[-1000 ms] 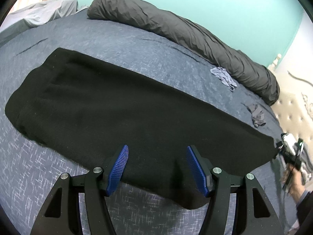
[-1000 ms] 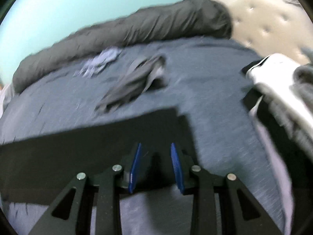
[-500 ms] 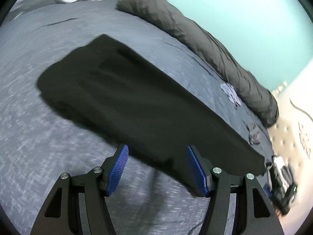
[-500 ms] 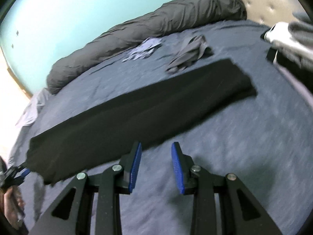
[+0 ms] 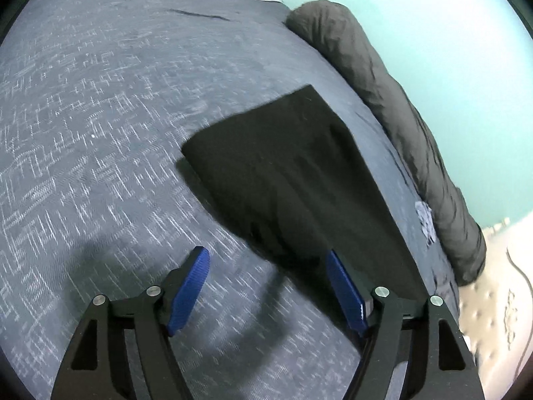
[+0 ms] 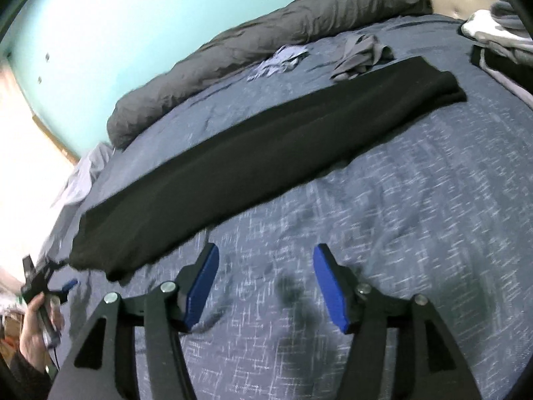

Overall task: Fold clothes
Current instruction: 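Move the left tool to the fleece strip end and grasp it, then lift the grasped fleece end with the left tool and fold it over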

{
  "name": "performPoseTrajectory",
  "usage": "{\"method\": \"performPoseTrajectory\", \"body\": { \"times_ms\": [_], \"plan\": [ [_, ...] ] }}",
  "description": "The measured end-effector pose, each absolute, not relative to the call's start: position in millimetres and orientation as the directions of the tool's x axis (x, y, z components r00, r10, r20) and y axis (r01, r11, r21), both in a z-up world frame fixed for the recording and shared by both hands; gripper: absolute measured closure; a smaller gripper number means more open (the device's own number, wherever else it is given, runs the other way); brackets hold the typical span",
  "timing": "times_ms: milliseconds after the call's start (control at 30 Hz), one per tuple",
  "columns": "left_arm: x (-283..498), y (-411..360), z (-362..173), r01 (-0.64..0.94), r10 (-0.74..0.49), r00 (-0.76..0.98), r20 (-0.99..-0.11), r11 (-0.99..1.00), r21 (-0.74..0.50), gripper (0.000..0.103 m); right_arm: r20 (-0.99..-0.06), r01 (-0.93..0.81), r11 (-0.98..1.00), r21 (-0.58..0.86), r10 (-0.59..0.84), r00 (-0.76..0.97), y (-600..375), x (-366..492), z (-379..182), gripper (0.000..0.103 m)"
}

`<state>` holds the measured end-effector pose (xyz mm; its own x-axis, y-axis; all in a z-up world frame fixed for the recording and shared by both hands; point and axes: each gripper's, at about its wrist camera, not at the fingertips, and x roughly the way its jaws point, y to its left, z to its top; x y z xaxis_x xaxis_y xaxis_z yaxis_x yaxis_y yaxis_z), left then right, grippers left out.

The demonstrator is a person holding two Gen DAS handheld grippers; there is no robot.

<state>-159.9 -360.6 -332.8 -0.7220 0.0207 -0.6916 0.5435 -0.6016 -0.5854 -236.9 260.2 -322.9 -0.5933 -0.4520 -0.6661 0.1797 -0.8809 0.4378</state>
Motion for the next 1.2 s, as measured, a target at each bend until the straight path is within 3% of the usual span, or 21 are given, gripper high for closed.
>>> {"method": "performPoseTrajectory", "body": {
  "times_ms": [567, 667, 733, 833, 967, 1200],
  "plan": [
    [-179, -396, -344, 0.538, -0.022, -0.769, -0.639, -0.561, -0.629, 0.028, -0.641, 0.217, -0.845, 0.489, -0.517, -0.568, 256, -245, -336, 0.043],
    [-188, -395, -345, 0.536, -0.022, -0.767, -0.642, -0.571, -0.621, 0.039, -0.64, 0.207, -0.844, 0.495, -0.515, -0.571, 259, -246, -338, 0.043],
    [-191, -394, -347, 0.531, -0.017, -0.771, -0.637, -0.569, -0.628, 0.053, -0.639, 0.199, -0.842, 0.502, -0.516, -0.57, 261, -248, -339, 0.043],
    [-191, -393, -346, 0.523, -0.015, -0.781, -0.624, -0.561, -0.642, 0.063, -0.641, 0.188, -0.839, 0.51, -0.517, -0.567, 262, -250, -342, 0.043],
    [-191, -387, -333, 0.5, -0.023, -0.799, -0.601, -0.58, -0.643, 0.071, -0.64, 0.189, -0.835, 0.516, -0.523, -0.564, 262, -251, -342, 0.043],
    [-197, -357, -289, 0.387, 0.02, -0.861, -0.509, -0.623, -0.679, 0.076, -0.631, 0.172, -0.828, 0.534, -0.526, -0.571, 272, -252, -340, 0.043]
  ]
}}
